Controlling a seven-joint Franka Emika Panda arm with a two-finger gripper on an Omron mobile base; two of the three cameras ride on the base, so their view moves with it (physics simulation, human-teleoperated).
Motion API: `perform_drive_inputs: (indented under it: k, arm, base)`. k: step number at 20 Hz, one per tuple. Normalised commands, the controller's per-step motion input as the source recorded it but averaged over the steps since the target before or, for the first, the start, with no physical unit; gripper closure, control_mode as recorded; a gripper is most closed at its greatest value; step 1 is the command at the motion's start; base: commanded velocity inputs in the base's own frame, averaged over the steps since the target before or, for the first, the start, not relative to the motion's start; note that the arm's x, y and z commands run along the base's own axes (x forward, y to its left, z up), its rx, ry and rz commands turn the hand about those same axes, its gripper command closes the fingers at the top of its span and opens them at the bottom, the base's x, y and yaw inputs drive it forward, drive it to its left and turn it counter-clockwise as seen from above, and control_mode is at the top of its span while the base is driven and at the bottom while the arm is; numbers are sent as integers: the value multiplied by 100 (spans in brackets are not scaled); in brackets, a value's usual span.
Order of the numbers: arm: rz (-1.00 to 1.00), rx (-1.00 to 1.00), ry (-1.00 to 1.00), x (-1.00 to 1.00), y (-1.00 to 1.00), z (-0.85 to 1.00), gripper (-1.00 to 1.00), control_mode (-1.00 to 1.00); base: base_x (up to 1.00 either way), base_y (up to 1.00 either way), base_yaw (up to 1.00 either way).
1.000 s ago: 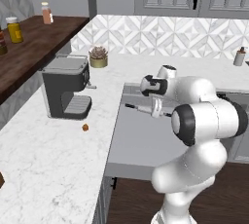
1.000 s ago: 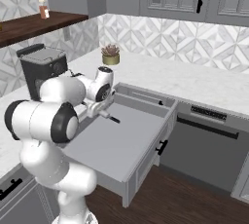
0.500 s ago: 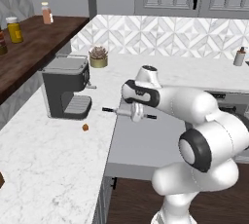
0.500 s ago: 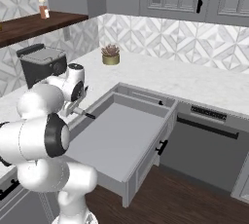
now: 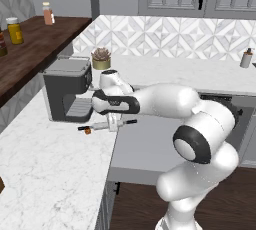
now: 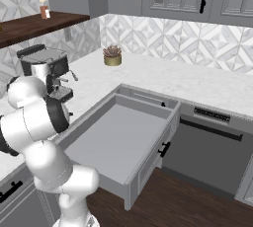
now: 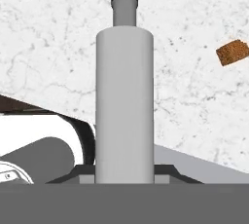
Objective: Pick the rolling pin from the drawer and place it on the counter.
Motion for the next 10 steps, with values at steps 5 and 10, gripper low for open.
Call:
perform_drive_inputs:
  k: [5,10]
  arm:
    - [1,-2,-12,0,100,-14,100,-100]
    - [0,13,-18,0,66,-44,100,-100]
  base:
    - [0,0,0]
    - [0,0,0]
